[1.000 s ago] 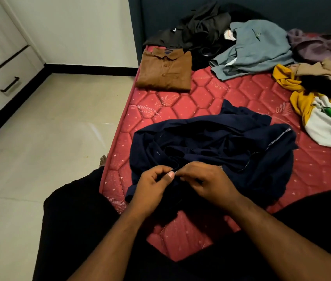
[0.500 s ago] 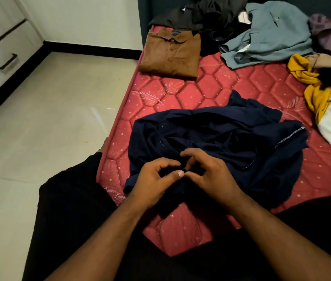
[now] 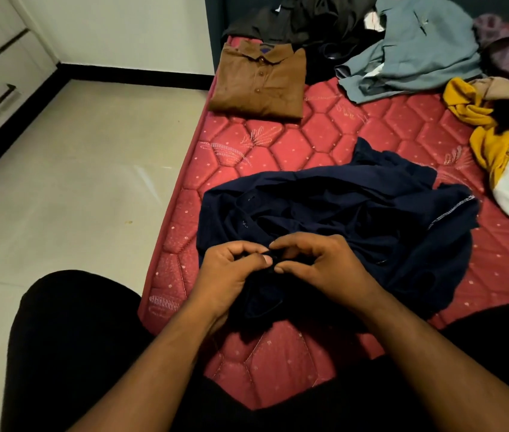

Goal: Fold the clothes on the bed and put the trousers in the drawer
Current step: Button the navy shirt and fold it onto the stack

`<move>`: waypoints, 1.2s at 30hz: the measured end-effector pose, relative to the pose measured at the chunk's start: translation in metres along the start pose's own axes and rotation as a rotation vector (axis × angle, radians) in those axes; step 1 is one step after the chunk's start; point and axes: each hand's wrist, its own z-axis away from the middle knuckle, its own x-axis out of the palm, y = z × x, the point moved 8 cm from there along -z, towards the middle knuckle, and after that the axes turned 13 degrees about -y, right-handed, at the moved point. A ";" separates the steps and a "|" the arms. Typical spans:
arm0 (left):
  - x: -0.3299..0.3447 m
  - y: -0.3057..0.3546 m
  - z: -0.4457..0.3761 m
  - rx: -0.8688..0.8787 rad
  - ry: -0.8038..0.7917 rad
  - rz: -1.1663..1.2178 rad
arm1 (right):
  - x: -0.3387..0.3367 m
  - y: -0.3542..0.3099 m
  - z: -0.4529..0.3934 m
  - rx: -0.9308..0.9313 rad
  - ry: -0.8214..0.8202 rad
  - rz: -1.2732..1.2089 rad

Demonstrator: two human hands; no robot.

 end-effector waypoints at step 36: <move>0.019 0.008 0.011 0.206 -0.272 -0.371 | 0.010 -0.004 0.010 -0.146 -0.058 0.493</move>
